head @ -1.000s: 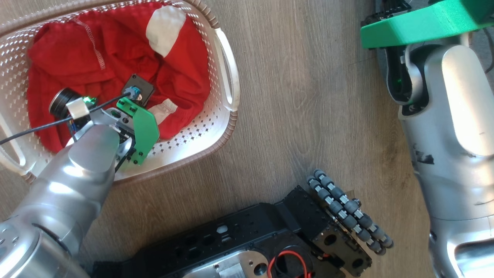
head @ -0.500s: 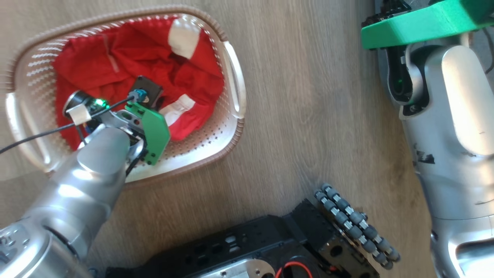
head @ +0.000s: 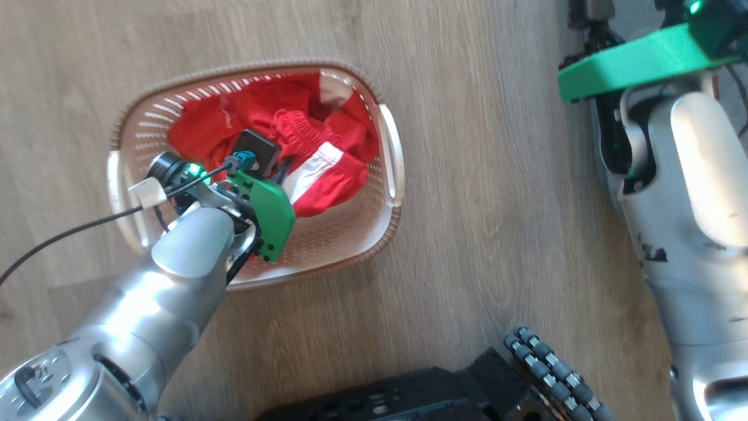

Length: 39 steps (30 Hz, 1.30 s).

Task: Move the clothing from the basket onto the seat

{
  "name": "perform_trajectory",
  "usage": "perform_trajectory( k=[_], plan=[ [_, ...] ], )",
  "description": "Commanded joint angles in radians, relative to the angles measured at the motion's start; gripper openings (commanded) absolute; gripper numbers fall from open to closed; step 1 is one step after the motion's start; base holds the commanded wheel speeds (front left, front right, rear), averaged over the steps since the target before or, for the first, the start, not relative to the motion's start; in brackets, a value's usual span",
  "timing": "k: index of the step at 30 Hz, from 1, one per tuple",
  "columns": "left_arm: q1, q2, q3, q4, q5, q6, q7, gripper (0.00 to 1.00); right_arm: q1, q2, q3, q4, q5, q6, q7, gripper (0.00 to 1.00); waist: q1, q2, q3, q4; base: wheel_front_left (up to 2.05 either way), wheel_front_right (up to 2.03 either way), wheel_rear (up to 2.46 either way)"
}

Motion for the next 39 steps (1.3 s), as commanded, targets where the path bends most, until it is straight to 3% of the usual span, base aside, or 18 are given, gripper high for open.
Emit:
perform_trajectory(
  k=[1,20,39],
  plan=[
    [0.022,0.000,0.029,-0.037,-0.011,0.001,-0.012,0.00,0.049,-0.006,0.005,-0.019,0.004,0.007,-0.005,1.00,0.0000,0.0000,-0.064,0.042,0.00,0.00,0.00],
    [0.185,0.008,0.347,-0.347,0.153,0.015,-0.012,0.00,0.200,-0.048,0.013,0.057,0.039,0.007,-0.005,1.00,0.0000,0.0000,-0.386,0.151,0.00,0.00,0.00],
    [0.243,-0.010,0.599,-0.622,0.317,0.004,-0.013,0.00,0.330,-0.062,0.031,0.111,0.070,0.007,-0.005,1.00,0.0000,0.0000,-0.587,0.202,0.00,0.00,0.00]
  ],
)
